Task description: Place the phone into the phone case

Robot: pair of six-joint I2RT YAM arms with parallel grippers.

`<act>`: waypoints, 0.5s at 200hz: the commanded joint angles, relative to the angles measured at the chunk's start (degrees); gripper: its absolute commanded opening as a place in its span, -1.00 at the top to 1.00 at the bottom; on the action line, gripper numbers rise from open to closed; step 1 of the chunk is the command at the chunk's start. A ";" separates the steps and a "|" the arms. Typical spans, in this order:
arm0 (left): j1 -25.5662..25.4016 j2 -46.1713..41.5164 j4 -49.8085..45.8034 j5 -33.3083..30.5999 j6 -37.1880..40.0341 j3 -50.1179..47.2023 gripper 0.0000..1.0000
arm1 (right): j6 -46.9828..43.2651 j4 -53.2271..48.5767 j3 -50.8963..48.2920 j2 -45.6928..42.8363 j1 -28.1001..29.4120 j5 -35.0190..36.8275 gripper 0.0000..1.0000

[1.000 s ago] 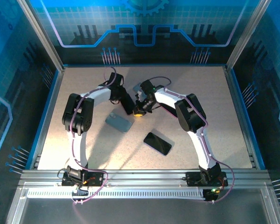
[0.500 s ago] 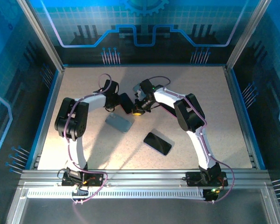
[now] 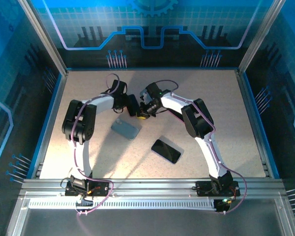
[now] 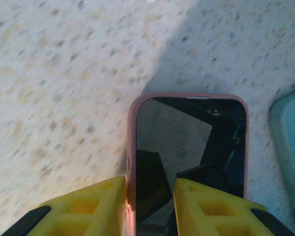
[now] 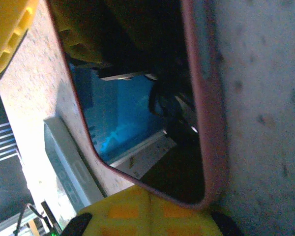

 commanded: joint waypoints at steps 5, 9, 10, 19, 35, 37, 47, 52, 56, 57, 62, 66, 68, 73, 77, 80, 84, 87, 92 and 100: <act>0.05 3.61 -0.23 0.58 0.97 5.75 0.37 | 2.07 11.70 2.50 5.48 0.53 7.22 1.00; 0.10 3.97 -0.31 0.48 1.00 6.19 0.37 | 2.26 11.87 2.89 5.74 0.52 7.26 1.00; 0.12 4.08 -0.29 0.47 1.05 6.39 0.37 | 2.33 11.94 2.98 5.79 0.52 7.24 1.00; 0.14 4.85 -0.60 0.34 1.10 7.65 0.37 | 2.81 12.19 3.81 6.32 0.48 7.33 1.00; 0.32 5.63 -1.17 0.40 1.13 9.26 0.37 | 3.36 12.31 5.46 7.52 0.53 7.97 1.00; 0.32 5.64 -1.21 0.37 1.18 9.38 0.37 | 3.35 12.29 5.68 7.63 0.51 8.04 1.00; 0.40 5.60 -1.16 0.40 1.17 9.67 0.37 | 3.62 12.05 6.64 8.33 0.53 8.11 1.00; 0.49 5.59 -1.25 0.45 1.19 9.68 0.37 | 3.71 11.84 7.10 8.68 0.53 8.10 1.00; 0.56 5.37 -1.25 0.42 1.23 9.60 0.37 | 3.72 11.68 7.39 8.80 0.54 8.10 1.00; 0.57 5.35 -1.25 0.39 1.21 9.55 0.37 | 3.68 11.67 7.47 8.85 0.53 8.10 1.00; 0.66 4.98 -1.18 0.27 1.32 9.30 0.37 | 3.68 11.67 7.75 8.96 0.57 8.02 1.00; 0.71 4.70 -0.97 0.25 1.35 9.02 0.37 | 3.72 11.67 7.85 9.07 0.53 7.95 1.00; 0.74 4.53 -0.89 0.27 1.41 8.81 0.37 | 3.72 11.64 7.93 9.03 0.53 7.86 1.00; 0.83 4.02 -0.52 0.07 1.45 8.28 0.37 | 3.58 11.60 8.02 9.15 0.57 7.79 1.00; 0.90 3.54 -0.27 0.10 1.45 7.84 0.37 | 3.51 11.51 8.11 9.13 0.55 7.77 1.00; 1.00 3.22 -0.14 0.03 1.42 7.45 0.37 | 3.47 11.48 8.15 9.09 0.61 7.67 1.00; 1.14 2.78 0.03 0.09 1.42 6.97 0.37 | 3.35 11.52 8.11 9.08 0.61 7.59 1.00; 1.23 2.45 0.14 0.16 1.44 6.72 0.37 | 3.30 11.44 8.08 9.03 0.62 7.49 1.00; 1.28 1.81 0.15 0.04 1.45 6.24 0.37 | 3.23 11.38 8.03 8.84 0.61 7.41 1.00; 1.50 0.73 0.16 -0.07 1.46 5.34 0.37 | 3.20 11.50 7.69 8.45 0.62 7.02 1.00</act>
